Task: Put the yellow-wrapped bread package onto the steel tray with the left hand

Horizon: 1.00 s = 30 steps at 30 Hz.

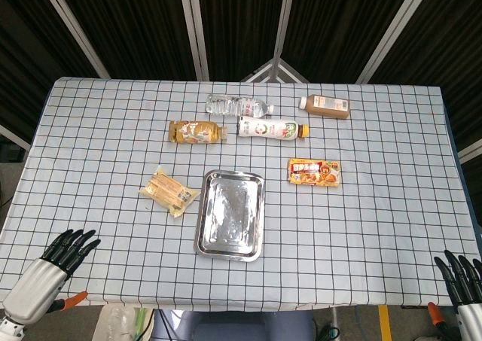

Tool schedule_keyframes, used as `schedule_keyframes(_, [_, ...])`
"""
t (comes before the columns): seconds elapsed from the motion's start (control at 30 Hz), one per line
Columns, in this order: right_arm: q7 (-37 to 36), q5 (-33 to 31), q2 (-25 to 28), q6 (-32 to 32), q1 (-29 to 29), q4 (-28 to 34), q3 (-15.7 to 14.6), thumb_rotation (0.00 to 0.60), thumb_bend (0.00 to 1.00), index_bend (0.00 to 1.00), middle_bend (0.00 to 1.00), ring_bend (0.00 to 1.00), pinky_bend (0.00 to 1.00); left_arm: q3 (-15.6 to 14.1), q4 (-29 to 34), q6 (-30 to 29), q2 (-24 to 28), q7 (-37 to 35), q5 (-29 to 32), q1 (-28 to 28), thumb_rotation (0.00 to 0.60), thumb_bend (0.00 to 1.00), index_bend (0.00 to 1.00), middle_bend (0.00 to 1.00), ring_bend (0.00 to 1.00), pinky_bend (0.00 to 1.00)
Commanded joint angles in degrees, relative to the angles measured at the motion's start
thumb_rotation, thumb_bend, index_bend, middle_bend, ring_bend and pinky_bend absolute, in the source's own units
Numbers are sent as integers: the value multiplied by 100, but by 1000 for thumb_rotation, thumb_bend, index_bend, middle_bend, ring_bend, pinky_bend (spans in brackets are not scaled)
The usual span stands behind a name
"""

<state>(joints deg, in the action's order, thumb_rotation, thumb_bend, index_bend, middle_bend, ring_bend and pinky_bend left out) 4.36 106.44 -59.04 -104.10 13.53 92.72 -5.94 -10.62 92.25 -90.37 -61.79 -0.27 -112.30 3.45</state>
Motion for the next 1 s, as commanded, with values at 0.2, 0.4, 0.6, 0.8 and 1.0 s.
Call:
schedule_keyframes(0.2, [5,-15,23,125,-61,63,-5,600,407,0,0,0,0,43,-39,44,-95,-38,15,68,600,74,0,0,0,50])
schedule_keyframes(0.4, [-374,-42,146,51,-67,14,-29,600,407,0,0,0,0,628,85,1159,-583,283,844,670,600,125,0,0,0,49])
schedule_keyframes(0.6, [-768,-349,243,205,-160,-1,43,600,407,0,0,0,0,1432,-10,2332,-1292,1305,1925,1423,600,141,0,0,0,49])
schedule_keyframes(0.8, [-854,-686,284,478,-254,11,118,600,407,0,0,0,0,1965,-402,2977,-1927,2158,2764,2005,600,187,0,9,0,75])
schedule_keyframes(1.0, [-801,-1050,285,747,-330,65,212,600,407,0,0,0,0,2154,-1222,3590,-2658,2521,3439,2510,600,195,0,1,25,94])
